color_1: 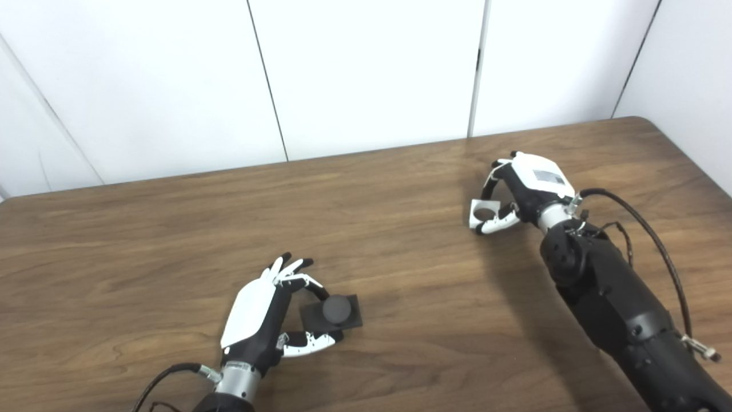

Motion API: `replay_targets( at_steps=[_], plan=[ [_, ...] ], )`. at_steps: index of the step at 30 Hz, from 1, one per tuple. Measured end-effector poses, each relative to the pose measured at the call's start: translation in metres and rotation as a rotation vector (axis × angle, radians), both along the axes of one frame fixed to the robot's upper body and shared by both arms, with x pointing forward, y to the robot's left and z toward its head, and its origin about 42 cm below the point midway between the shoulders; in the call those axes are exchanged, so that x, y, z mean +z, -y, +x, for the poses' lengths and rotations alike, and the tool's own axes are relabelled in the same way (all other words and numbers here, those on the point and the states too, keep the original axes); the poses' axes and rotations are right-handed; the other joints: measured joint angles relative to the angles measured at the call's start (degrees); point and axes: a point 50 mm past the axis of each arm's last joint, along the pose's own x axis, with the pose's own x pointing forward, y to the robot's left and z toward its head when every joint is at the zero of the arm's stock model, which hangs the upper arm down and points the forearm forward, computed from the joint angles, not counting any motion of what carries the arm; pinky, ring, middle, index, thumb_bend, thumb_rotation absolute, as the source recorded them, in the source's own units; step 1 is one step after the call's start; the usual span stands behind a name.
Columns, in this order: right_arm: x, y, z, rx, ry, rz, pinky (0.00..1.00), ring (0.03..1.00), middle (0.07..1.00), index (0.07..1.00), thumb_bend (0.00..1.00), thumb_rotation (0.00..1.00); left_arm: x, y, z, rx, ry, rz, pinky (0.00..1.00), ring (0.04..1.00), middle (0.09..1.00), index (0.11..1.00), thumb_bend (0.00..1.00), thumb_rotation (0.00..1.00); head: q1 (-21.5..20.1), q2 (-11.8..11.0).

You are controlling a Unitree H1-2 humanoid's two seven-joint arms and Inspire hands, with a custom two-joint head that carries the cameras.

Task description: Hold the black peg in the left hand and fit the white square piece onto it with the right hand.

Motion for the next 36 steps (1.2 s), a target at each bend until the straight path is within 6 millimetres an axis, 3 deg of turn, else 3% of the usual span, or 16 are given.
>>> replay_targets(
  at_steps=[9,22,36],
  plan=[
    [0.028,-0.023,-0.014,0.090,0.064,-0.021,1.00,0.997,0.895,0.491,0.52,0.15,-0.001,0.002,0.002,0.002,0.001,-0.003,1.00,1.000,0.902,0.488,0.52,0.07,0.35,-0.18],
    [0.070,-0.063,-0.057,0.272,0.126,-0.033,0.99,0.978,0.881,0.491,0.52,0.16,-0.002,0.004,0.002,0.010,0.013,-0.006,1.00,1.000,0.901,0.488,0.52,0.07,0.97,-0.53],
    [0.097,-0.113,-0.100,0.450,0.139,0.008,0.99,1.000,0.891,0.491,0.52,0.16,-0.003,0.005,0.002,0.013,0.015,-0.007,1.00,1.000,0.899,0.488,0.52,0.07,1.58,-0.35]
  ],
)
